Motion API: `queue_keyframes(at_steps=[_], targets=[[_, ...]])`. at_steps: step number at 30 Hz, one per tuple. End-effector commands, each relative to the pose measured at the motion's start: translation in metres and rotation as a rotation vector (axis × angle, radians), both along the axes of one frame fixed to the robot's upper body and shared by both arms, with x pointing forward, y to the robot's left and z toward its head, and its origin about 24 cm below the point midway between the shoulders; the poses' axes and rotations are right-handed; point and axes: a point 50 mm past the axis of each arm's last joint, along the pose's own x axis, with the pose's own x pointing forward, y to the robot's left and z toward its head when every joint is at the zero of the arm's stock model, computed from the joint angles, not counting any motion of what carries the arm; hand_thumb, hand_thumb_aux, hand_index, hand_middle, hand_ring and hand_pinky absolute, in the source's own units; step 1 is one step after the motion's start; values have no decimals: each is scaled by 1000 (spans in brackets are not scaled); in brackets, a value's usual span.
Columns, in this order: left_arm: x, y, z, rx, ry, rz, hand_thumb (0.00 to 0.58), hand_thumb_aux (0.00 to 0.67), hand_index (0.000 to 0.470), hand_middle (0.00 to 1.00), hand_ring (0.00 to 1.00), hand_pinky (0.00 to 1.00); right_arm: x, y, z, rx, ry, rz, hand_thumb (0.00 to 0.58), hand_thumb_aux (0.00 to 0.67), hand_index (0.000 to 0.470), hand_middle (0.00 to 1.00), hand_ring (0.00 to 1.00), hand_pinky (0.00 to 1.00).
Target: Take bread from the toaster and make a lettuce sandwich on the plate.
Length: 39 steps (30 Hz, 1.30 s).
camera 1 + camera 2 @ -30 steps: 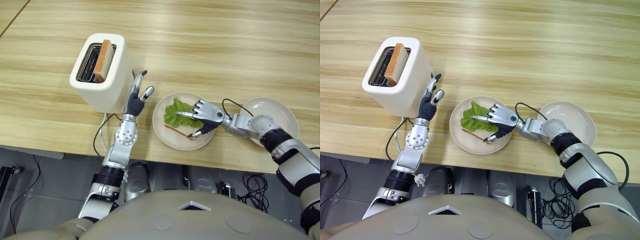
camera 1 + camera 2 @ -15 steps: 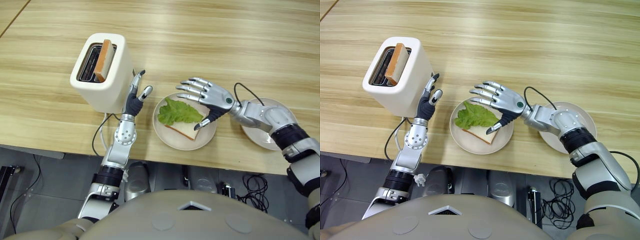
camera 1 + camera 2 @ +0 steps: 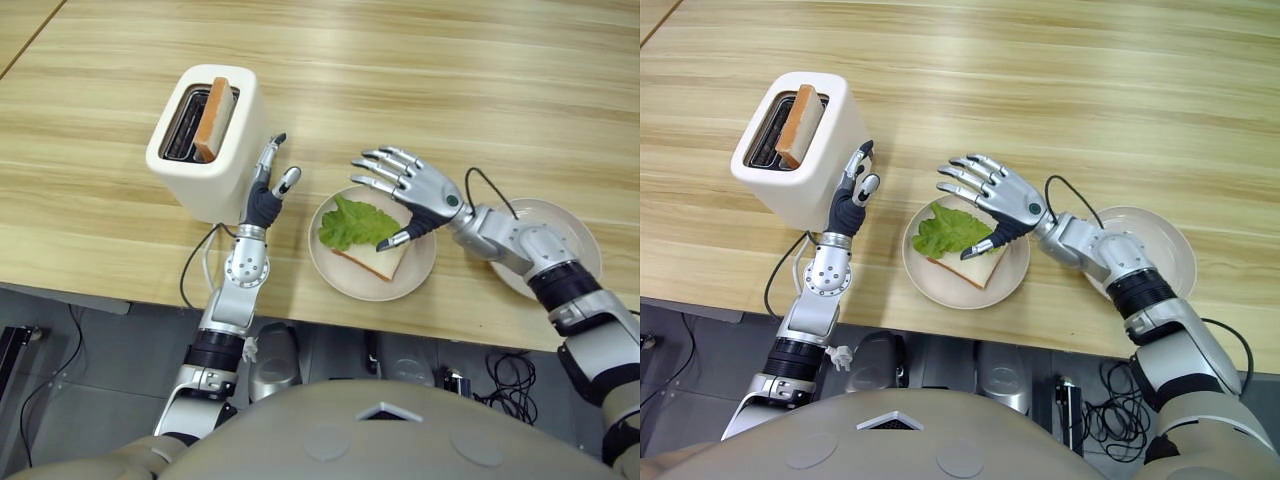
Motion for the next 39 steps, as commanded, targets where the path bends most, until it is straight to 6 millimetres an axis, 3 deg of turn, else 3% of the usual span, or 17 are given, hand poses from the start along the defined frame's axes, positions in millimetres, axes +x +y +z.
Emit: queue_keyframes(at_steps=[1,9,10,11,12,16,24,26,32,35,39], targets=[[1,1,0,-7,1,2,0,0,0,0,0,0,-4,6,-14,-48,1,-9,0,0,0,0,0,0],[0,-2,-3,-9,13,-6,0,0,0,0,0,0,-6,19,-26,-65,11,-3,0,0,0,0,0,0],[0,-2,-3,-10,14,-6,0,0,0,0,0,0,-5,19,-27,-70,12,-6,175,110,76,0,0,0],[0,-2,-3,-10,15,-5,0,0,0,0,0,0,-4,18,-28,-82,18,-12,436,336,231,0,0,0],[0,-2,-4,-10,16,-5,0,0,0,0,0,0,-4,17,-30,-92,24,-18,452,355,244,0,0,0],[-1,-2,-4,-11,18,-3,0,0,0,0,0,0,-3,13,-37,-136,43,-27,476,386,265,0,0,0],[-1,-3,-5,-5,23,-1,0,0,0,0,0,0,-5,16,-42,-165,66,-5,474,384,263,0,0,0],[0,-1,-6,1,28,5,0,0,0,0,0,0,-5,15,-42,-165,72,-9,511,439,301,0,0,0],[1,0,-7,2,30,9,0,0,0,0,0,0,-3,15,-33,-138,44,-8,535,483,332,0,0,0],[1,0,-8,3,30,9,0,0,0,0,0,0,0,12,-23,-118,10,-15,580,654,449,0,0,0],[2,0,-8,5,31,12,0,0,0,0,0,0,-2,10,-15,-102,-13,-10,580,670,460,0,0,0]])
